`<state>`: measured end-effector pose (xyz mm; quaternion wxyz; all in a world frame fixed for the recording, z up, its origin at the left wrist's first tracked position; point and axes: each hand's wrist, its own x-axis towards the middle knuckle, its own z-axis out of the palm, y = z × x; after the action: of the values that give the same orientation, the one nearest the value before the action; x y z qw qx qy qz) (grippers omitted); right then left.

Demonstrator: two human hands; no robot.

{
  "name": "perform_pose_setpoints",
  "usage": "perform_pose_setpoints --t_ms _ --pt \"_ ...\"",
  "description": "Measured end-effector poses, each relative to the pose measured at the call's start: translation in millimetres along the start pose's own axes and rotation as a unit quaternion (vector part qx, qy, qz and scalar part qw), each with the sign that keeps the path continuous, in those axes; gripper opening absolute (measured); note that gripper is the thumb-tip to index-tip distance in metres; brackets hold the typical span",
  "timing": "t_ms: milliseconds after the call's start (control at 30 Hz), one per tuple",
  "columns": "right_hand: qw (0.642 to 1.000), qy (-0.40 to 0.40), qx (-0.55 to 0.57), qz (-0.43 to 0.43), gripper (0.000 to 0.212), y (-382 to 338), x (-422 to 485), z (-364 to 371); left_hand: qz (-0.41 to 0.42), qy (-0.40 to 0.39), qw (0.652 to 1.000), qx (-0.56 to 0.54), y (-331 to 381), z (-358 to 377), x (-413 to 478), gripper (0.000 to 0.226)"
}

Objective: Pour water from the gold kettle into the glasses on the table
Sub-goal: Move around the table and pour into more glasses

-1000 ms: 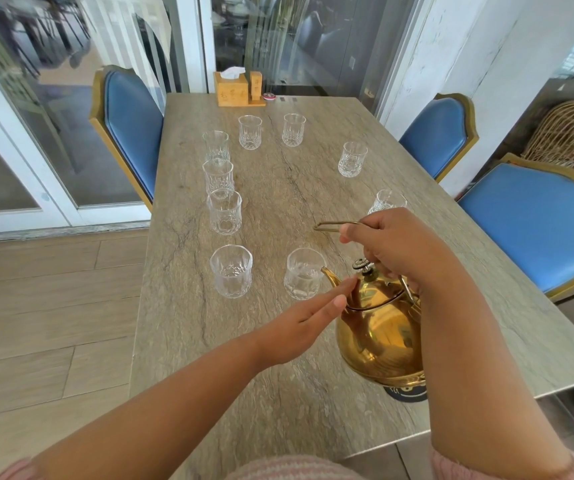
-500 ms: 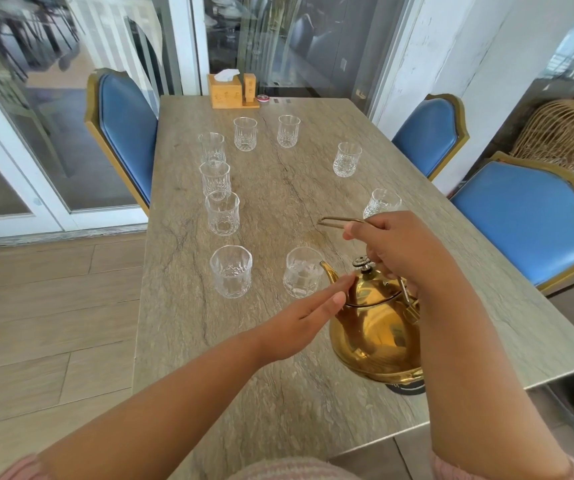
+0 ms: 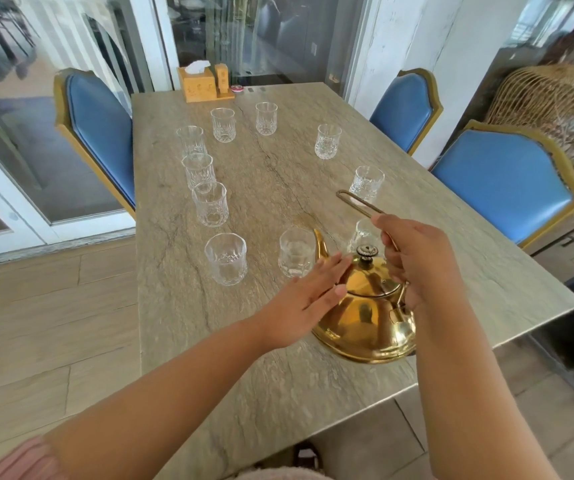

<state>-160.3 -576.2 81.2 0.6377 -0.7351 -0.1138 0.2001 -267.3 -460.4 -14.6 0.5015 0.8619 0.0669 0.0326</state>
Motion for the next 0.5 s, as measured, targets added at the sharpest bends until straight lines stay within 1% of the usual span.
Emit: perform_pose_setpoints --t_ms 67,200,333,500 --pt "1.0 -0.003 0.028 0.0 0.037 4 -8 -1 0.008 0.026 0.999 0.028 1 4 -9 0.05" --pt "0.998 -0.02 0.055 -0.004 0.038 3 -22 -6 0.023 0.081 0.996 0.043 6 11 -27 0.05" --pt "0.996 -0.062 0.064 -0.008 0.038 -3 -30 -9 0.025 0.125 0.992 0.018 13 18 -42 0.048" --pt "0.993 -0.104 0.064 -0.011 0.037 -1 -43 -12 0.006 0.144 0.989 0.023 23 34 -63 0.043"
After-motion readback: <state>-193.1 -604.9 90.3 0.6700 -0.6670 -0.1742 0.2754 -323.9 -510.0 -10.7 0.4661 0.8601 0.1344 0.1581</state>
